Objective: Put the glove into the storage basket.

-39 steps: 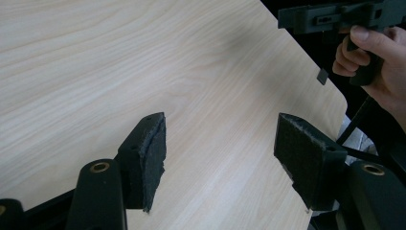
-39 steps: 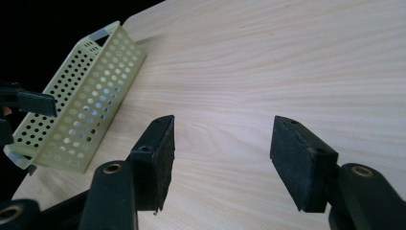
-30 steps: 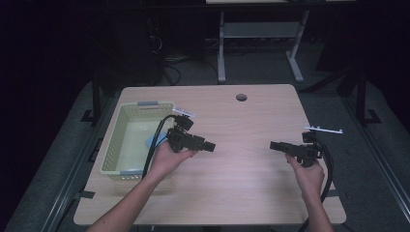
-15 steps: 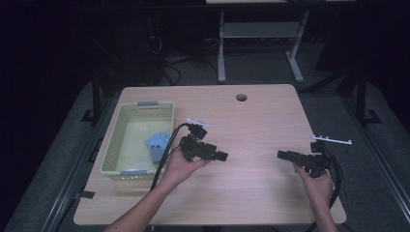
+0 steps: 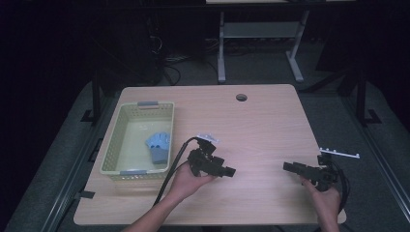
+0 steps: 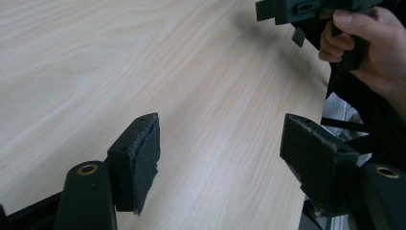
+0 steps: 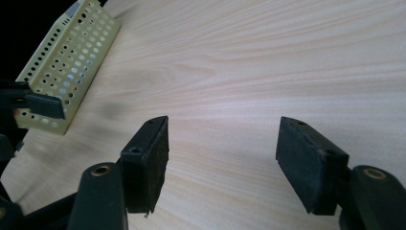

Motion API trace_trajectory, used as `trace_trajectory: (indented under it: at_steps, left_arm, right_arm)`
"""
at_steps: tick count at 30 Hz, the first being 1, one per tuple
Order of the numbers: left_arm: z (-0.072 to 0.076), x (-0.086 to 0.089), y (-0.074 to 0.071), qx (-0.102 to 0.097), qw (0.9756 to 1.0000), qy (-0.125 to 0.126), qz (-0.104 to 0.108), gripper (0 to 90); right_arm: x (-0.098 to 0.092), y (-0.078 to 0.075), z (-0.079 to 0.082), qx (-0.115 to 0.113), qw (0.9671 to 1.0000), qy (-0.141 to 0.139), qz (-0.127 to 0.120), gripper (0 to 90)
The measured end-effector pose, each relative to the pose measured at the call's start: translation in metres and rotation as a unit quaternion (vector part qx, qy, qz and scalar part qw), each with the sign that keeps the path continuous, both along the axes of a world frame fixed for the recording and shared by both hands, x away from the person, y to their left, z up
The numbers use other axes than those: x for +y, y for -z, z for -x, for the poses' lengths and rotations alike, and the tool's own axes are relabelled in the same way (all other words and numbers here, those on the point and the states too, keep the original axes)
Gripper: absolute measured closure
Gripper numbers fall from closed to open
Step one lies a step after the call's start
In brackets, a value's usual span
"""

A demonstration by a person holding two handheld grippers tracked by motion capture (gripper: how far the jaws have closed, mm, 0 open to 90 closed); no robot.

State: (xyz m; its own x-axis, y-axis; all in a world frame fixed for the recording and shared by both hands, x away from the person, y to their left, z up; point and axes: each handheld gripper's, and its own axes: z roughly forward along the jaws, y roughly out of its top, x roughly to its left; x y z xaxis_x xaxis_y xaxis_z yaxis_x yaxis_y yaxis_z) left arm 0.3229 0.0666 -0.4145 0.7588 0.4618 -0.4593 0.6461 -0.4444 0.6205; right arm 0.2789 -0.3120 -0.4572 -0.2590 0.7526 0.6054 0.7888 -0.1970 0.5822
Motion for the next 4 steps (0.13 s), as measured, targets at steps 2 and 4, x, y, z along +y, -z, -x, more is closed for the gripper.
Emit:
trace_trajectory:
  at_steps: [2, 4]
  left_arm:
    - [0.0045, -0.0009, 0.0067, -0.004, 1.0000, 0.002, 0.002, 29.5]
    - [0.0099, -0.0018, 0.0132, -0.004, 1.0000, 0.003, 0.006, 29.2]
  right_arm:
    - [0.0002, 0.0000, 0.0030, -0.007, 0.9999, -0.004, -0.010, 34.1]
    - [0.0028, -0.0016, 0.0055, -0.010, 0.9998, -0.016, -0.008, 33.0]
